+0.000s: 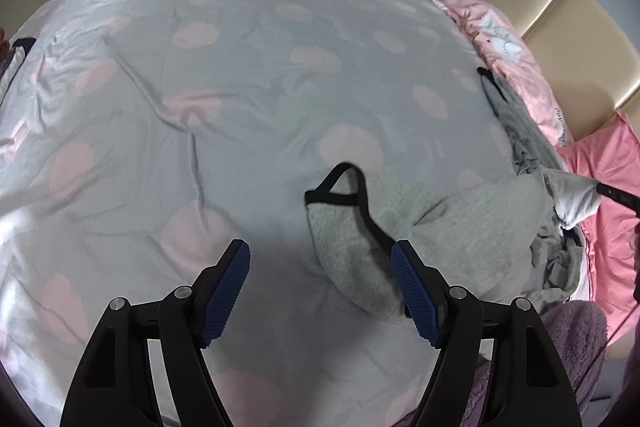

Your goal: Fold clothes

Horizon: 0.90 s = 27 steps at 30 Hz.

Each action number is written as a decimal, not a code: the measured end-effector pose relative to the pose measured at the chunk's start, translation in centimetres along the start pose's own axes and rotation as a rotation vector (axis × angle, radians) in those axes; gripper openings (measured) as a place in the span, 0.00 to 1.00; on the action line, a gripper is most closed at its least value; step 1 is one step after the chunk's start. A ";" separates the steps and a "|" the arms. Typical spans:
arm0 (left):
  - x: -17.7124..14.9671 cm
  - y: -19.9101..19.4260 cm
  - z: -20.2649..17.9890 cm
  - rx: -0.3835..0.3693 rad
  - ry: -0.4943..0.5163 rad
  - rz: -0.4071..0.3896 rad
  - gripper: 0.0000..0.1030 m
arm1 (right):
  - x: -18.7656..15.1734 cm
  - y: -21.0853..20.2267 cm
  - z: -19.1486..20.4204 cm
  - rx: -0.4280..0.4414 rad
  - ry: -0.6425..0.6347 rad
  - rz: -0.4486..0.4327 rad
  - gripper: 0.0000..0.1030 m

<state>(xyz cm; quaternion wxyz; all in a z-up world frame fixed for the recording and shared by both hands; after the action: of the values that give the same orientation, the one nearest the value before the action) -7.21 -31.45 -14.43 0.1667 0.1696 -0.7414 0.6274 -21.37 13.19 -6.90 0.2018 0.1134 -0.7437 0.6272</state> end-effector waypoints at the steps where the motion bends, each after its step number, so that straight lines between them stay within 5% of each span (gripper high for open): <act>1: -0.2 0.3 0.1 -0.001 -0.004 0.010 0.72 | -0.9 -0.4 0.8 0.048 -0.018 0.015 0.06; 4: -0.6 0.9 0.1 -0.003 -0.009 0.036 0.72 | -3.4 -2.2 3.7 0.169 -0.086 0.039 0.17; 10: -1.6 2.2 -0.7 -0.049 0.000 0.073 0.68 | -8.3 -6.2 13.2 0.372 -0.318 0.047 0.19; 18: -2.3 3.8 -0.9 -0.088 -0.026 0.115 0.68 | -16.4 -6.0 23.8 0.390 -0.725 0.099 0.26; 27: -2.0 5.7 -0.9 -0.110 -0.044 0.160 0.68 | -19.6 -2.0 28.6 0.383 -0.859 0.201 0.37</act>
<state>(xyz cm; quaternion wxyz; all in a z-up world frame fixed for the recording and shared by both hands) -8.04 -29.63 -20.19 0.1090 0.1141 -0.7894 0.5933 -7.52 -16.83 -17.56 -0.2096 0.3250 -0.6383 0.6656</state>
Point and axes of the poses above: each gripper's, at about its wrist camera, not at the fingertips, and y roughly the way its jaws point, z to its left, x to its top, the point moved 2 cm from there along y, roughly the way its jaws point, and after that the axes turned 15 degrees about y, right-handed, at the moved point
